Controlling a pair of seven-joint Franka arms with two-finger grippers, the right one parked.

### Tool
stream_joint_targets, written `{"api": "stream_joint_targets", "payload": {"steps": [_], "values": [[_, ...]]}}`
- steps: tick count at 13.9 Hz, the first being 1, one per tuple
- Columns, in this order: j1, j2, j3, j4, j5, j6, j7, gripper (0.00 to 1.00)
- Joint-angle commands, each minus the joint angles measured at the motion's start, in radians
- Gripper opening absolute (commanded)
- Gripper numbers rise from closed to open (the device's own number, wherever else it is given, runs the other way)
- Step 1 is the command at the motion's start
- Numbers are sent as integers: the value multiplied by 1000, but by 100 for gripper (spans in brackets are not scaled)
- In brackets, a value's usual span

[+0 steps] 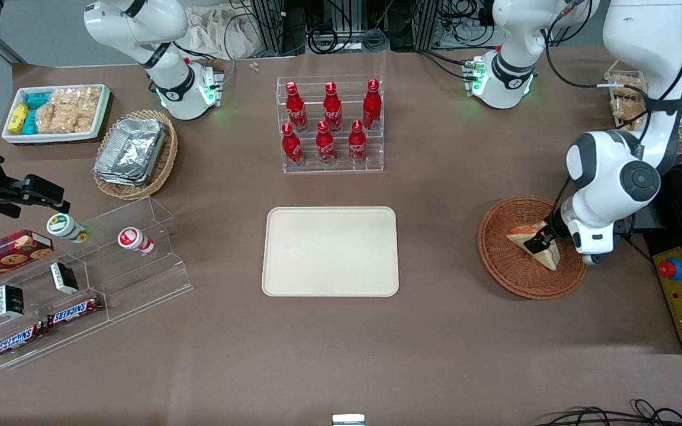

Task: Place sandwich from basket to tray
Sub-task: 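Lower the open left gripper around the sandwich and close it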

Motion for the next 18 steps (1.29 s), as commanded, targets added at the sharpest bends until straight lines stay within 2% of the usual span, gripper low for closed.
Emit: {"api": "stream_joint_targets", "payload": {"steps": [1,4,7,9,10,15,18], "values": [[2,22,5,-13,9,51,-21,100],[1,34,17,-11,18,58,-21,100],[-5,55,17,-11,60,60,-21,99],[-7,58,17,-11,67,58,-20,90],[-7,58,17,-11,67,58,-21,80],[-7,51,17,-8,67,57,-20,2],[-4,-16,17,12,67,-13,-7,0]]}}
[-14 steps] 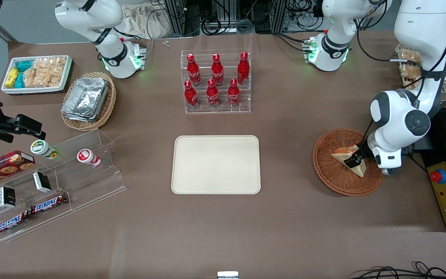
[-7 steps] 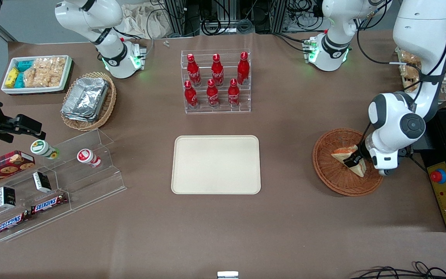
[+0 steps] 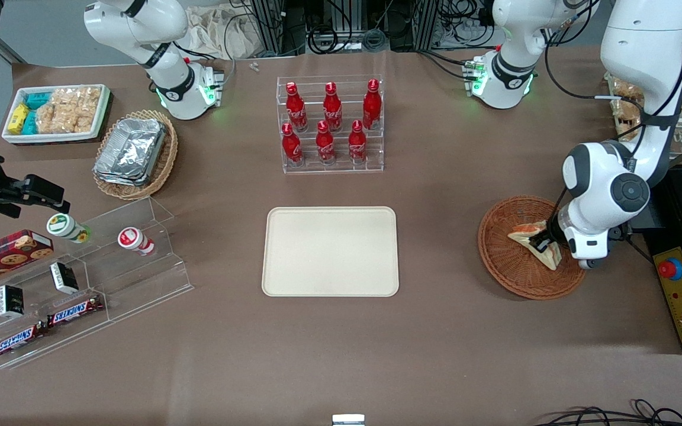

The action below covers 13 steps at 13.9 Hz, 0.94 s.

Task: Place sandwich from basket to tray
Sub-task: 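Lift the sandwich and carry it toward the white tray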

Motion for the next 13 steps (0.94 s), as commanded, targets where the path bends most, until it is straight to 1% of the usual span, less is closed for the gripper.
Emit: {"api": "stream_joint_targets", "payload": {"steps": [1,2,4,7,10,12,13], "values": [[1,-90,2,37,20,-125,6,0],[1,-113,0,73,20,-212,22,0],[-2,-157,-4,139,14,-357,111,0],[-6,-200,-9,219,0,-535,303,0],[-11,-208,-12,302,-3,-647,488,0],[-11,-210,-27,319,-30,-663,538,0],[-9,-210,-40,333,-32,-672,600,0]]}}
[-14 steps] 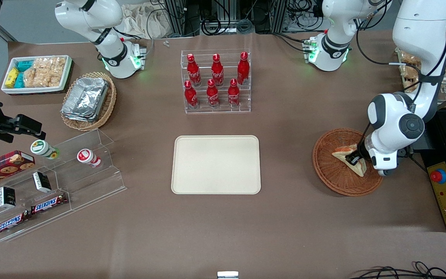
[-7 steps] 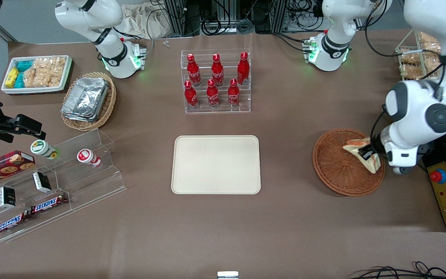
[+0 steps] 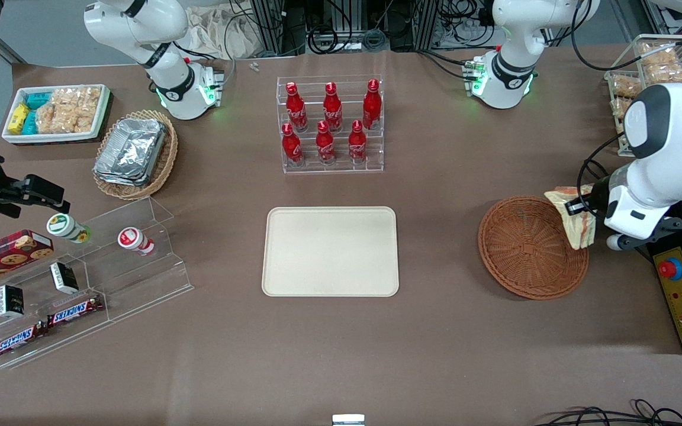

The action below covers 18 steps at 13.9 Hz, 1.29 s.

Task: Place sandwich from basket to tray
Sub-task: 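Lift the sandwich and carry it toward the white tray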

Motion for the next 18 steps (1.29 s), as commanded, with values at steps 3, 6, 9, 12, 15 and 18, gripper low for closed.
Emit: {"api": "stream_joint_targets", "payload": {"steps": [3,6,9,12,15,18], "values": [[-1,9,-60,78,-18,-93,150,0],[-1,5,-106,79,-9,-105,164,0],[-1,17,-155,118,2,-122,136,0],[-3,52,-213,212,9,-210,41,0],[-4,73,-308,264,11,-196,-80,0],[-6,133,-448,258,69,-89,-253,0]]}}
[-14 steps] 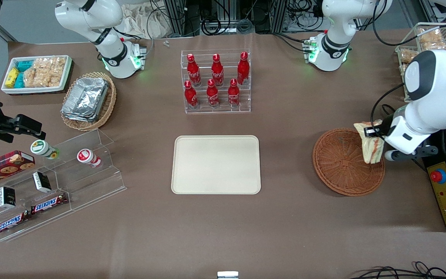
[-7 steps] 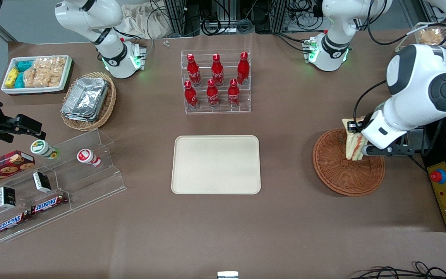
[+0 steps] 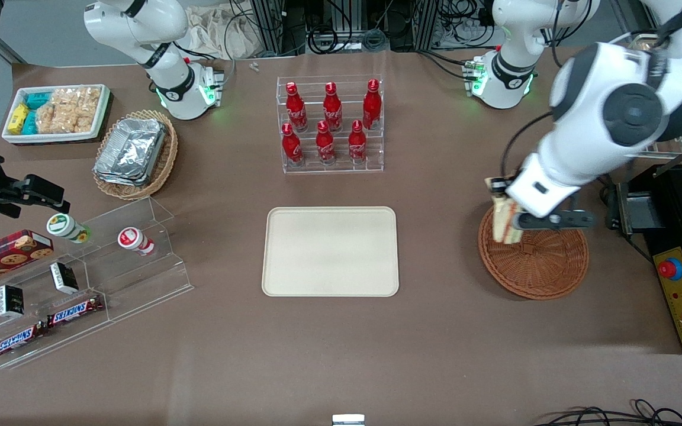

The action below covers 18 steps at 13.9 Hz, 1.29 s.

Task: Place sandwich from basket to tray
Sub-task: 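Lift the sandwich and carry it toward the white tray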

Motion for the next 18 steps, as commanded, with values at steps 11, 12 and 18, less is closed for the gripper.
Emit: {"api": "stream_joint_targets", "payload": {"steps": [11,12,18], "values": [[-122,498,-300,28,553,388,-692,0],[-130,520,-299,26,555,417,-694,0],[-142,603,-291,17,639,469,-697,0]]}}
